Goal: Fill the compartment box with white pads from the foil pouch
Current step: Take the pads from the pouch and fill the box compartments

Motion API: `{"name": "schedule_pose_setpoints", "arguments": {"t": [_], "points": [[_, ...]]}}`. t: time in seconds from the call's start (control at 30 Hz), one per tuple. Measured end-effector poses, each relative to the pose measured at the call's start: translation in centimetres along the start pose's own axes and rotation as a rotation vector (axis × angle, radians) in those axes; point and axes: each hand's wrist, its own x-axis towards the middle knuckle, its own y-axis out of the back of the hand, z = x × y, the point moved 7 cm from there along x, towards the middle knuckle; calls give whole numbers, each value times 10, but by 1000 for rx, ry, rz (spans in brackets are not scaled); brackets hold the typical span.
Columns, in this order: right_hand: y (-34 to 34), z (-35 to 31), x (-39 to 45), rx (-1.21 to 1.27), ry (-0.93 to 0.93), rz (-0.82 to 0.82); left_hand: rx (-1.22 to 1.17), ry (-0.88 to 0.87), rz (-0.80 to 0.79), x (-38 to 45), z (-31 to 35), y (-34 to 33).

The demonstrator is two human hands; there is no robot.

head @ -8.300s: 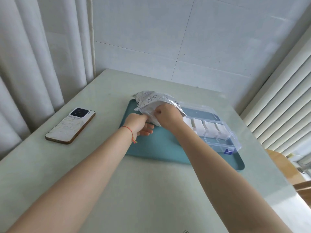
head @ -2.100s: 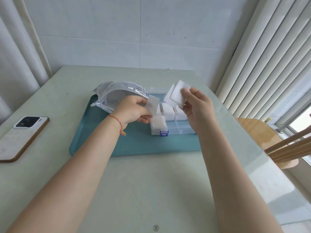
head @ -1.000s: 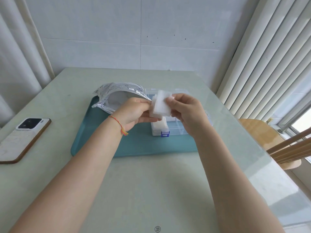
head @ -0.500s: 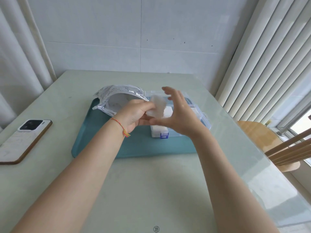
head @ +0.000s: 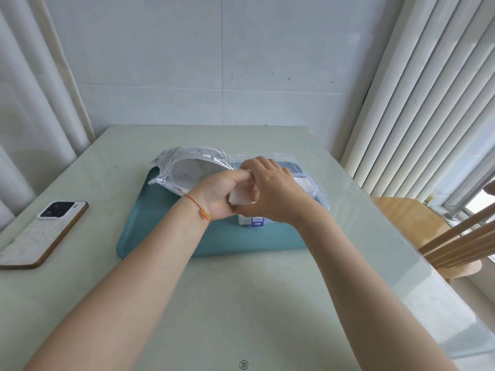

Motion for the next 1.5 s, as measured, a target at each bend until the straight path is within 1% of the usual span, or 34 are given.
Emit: {"name": "schedule_pose_setpoints", "arguments": {"t": [0.1, 0.17, 0.23, 0.33, 0.4, 0.47, 0.6, 0.67, 0.7, 0.73, 0.8, 0.83, 0.87, 0.9, 0.93, 1.0, 1.07, 1.2, 1.33, 1.43, 1.5], "points": [[6, 6, -2, -83, 17, 21, -2, 6, -25, 3, -2, -8], [9, 12, -4, -59, 1, -9, 13, 14, -28, 4, -2, -11], [13, 21, -5, 111, -58, -63, 63, 5, -2, 5, 0, -11], [20, 35, -6, 531, -199, -144, 174, -83, 20, 10, 8, -10], [17, 42, -7, 777, -293, -213, 253, -144, -4, 13, 14, -12], [13, 49, -4, 894, -345, -217, 336, -175, -66, 16, 16, -19], [3, 62, 0, 853, -395, -212, 474, -197, -205, 19, 12, -34], [1, 67, 2, 865, -407, -192, 475, -185, -199, 21, 9, -33], [2, 74, 2, 857, -429, -149, 468, -181, -151, 24, 9, -29], [5, 81, 2, 830, -458, -88, 481, -184, -68, 26, 10, -22], [12, 96, -2, 727, -505, 20, 605, -222, 197, 26, 16, -4], [14, 101, -4, 665, -516, 36, 705, -261, 337, 22, 22, 4], [12, 104, -6, 609, -517, 15, 826, -300, 449, 19, 27, 9], [9, 105, -8, 557, -514, -32, 959, -320, 516, 16, 30, 12], [5, 104, -9, 505, -506, -83, 1084, -317, 533, 15, 31, 12], [-5, 105, -9, 430, -508, -139, 1274, -261, 476, 16, 24, 10], [-12, 104, -8, 379, -521, -159, 1367, -230, 430, 18, 17, 9], [-17, 100, -11, 265, -551, -210, 1382, -260, 438, 19, 16, 10], [-25, 94, -6, 163, -541, -242, 1415, -256, 410, 20, 15, 8], [-27, 94, -5, 105, -549, -257, 1443, -255, 356, 20, 15, 4], [-28, 97, -6, 79, -550, -273, 1485, -253, 278, 20, 13, -1]]}}
